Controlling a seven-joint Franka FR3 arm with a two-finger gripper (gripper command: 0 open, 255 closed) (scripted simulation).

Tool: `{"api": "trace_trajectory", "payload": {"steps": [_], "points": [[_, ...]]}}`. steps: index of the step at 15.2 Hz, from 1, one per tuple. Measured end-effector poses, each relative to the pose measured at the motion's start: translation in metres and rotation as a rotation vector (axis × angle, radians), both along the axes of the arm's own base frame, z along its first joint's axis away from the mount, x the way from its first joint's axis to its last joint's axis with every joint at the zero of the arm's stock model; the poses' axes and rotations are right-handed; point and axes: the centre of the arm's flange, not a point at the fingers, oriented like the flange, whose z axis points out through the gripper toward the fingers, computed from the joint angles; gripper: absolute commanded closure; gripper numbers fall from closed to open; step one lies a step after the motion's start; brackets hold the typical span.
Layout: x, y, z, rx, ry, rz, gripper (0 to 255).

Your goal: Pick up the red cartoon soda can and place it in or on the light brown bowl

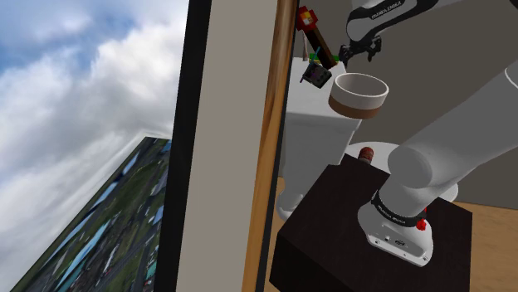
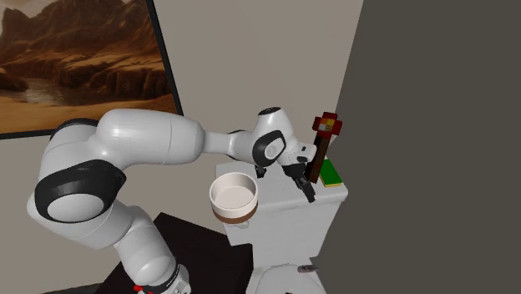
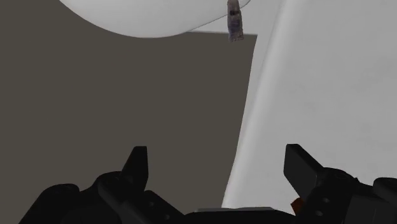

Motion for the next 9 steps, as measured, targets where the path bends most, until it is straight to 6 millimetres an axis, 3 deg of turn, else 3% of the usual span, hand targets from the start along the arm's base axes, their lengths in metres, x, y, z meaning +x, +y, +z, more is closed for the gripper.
{"api": "trace_trajectory", "payload": {"steps": [4, 9], "points": [[-0.001, -0.008, -0.019, 0.002, -0.003, -0.007, 0], [-0.002, -0.01, -0.023, 0.001, -0.003, -0.007, 0]]}}
